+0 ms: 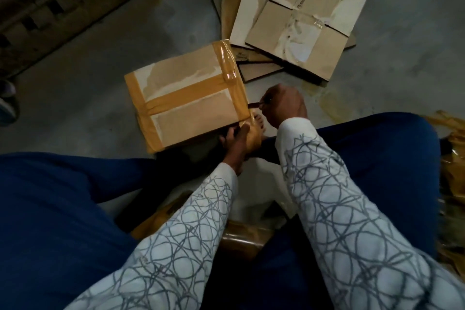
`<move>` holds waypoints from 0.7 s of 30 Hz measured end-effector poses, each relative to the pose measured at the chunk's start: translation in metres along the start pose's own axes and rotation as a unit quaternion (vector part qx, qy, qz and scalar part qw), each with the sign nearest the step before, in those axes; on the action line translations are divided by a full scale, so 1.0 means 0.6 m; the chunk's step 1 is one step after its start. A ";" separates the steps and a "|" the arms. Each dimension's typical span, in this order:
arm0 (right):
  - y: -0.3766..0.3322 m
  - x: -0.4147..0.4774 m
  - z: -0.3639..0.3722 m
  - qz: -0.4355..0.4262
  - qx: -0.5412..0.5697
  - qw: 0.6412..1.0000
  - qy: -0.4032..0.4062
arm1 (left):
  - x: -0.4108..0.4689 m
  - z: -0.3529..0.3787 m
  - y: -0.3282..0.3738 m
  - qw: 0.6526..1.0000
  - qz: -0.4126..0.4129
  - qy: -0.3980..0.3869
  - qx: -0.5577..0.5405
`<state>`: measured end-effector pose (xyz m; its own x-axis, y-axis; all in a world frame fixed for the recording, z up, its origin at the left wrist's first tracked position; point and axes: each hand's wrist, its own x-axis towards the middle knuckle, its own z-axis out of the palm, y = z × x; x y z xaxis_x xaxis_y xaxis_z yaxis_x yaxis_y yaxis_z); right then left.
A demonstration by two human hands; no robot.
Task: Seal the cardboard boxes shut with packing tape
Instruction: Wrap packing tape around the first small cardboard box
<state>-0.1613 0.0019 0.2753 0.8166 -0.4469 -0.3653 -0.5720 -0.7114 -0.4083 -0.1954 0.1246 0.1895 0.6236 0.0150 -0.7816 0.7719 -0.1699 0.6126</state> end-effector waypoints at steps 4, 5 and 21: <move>-0.004 0.007 0.002 -0.032 0.025 0.999 -0.016 | 0.020 -0.014 0.029 0.999 0.043 -0.021 -0.016; -0.004 0.003 0.004 -0.045 0.028 0.998 -0.023 | 0.019 -0.015 0.033 0.998 0.051 -0.022 -0.007; 0.025 -0.030 0.051 -0.094 -0.016 0.995 0.011 | -0.009 0.002 0.019 0.973 -0.161 -0.065 -0.149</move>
<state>-0.1869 0.0160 0.2503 0.9104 -0.3159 -0.2673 -0.4070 -0.8004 -0.4402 -0.1901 0.1211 0.2009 0.3374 -0.1083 -0.9351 0.9384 0.1176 0.3249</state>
